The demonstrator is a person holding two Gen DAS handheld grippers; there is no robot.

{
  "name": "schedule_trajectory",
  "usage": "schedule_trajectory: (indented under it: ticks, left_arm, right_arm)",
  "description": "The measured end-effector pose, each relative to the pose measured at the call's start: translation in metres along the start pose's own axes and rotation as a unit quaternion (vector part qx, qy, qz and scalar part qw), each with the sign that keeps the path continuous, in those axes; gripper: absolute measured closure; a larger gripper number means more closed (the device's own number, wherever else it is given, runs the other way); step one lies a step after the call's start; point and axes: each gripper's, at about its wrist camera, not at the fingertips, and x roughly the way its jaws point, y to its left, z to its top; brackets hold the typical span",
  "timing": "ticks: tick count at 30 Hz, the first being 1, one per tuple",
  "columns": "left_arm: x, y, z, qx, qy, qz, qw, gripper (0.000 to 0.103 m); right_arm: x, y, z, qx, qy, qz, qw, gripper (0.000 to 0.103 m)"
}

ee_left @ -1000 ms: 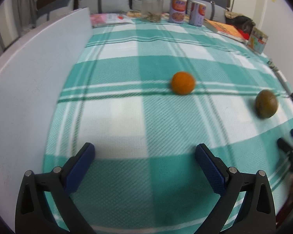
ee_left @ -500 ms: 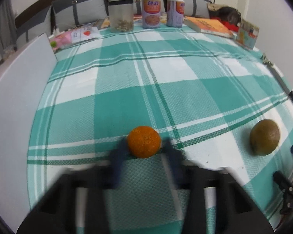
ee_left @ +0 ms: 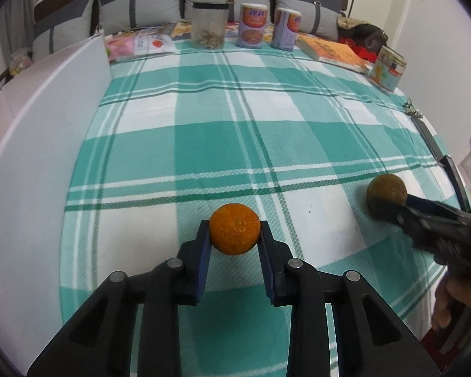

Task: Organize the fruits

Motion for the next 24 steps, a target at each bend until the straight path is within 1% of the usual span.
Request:
schedule_trajectory:
  ticks: [1, 4, 6, 9, 13, 16, 19, 21, 23, 24]
  left_arm:
    - [-0.001, 0.002, -0.001, -0.003, 0.002, -0.001, 1.0, 0.074]
    - [-0.014, 0.006, -0.004, -0.012, 0.005, -0.009, 0.9999, 0.075]
    - [-0.03, 0.008, -0.004, -0.018, 0.001, -0.023, 0.9996, 0.075]
    - [-0.059, 0.01, -0.004, -0.023, -0.011, -0.044, 0.9987, 0.075]
    - [-0.099, 0.019, -0.006, -0.031, -0.025, -0.067, 0.997, 0.075]
    - [-0.134, 0.04, -0.004, -0.045, -0.038, -0.077, 0.9953, 0.075]
    - [-0.169, 0.072, -0.002, -0.058, -0.061, -0.065, 0.9943, 0.075]
    - [-0.19, 0.103, 0.001, -0.071, -0.073, -0.04, 0.994, 0.075]
    - [-0.201, 0.132, 0.002, -0.084, -0.08, -0.013, 0.9932, 0.075]
    - [-0.207, 0.154, 0.002, -0.095, -0.082, 0.012, 0.992, 0.075]
  right_arm:
    - [0.003, -0.002, 0.002, 0.008, 0.004, 0.01, 1.0, 0.054]
    - [-0.003, -0.003, 0.006, 0.015, 0.0, 0.015, 1.0, 0.054]
    - [-0.016, 0.002, 0.007, 0.013, -0.006, 0.032, 0.999, 0.054]
    - [-0.034, 0.016, 0.007, 0.003, -0.003, 0.054, 0.999, 0.054]
    - [-0.05, 0.042, 0.009, -0.016, 0.015, 0.095, 0.995, 0.054]
    - [-0.059, 0.07, 0.011, -0.042, 0.027, 0.122, 0.991, 0.054]
    - [-0.071, 0.106, 0.016, -0.075, 0.03, 0.151, 0.985, 0.054]
    - [-0.078, 0.13, 0.02, -0.093, 0.032, 0.17, 0.981, 0.054]
    - [-0.087, 0.162, 0.027, -0.117, 0.03, 0.19, 0.974, 0.054]
    - [-0.091, 0.176, 0.03, -0.13, 0.028, 0.198, 0.971, 0.054]
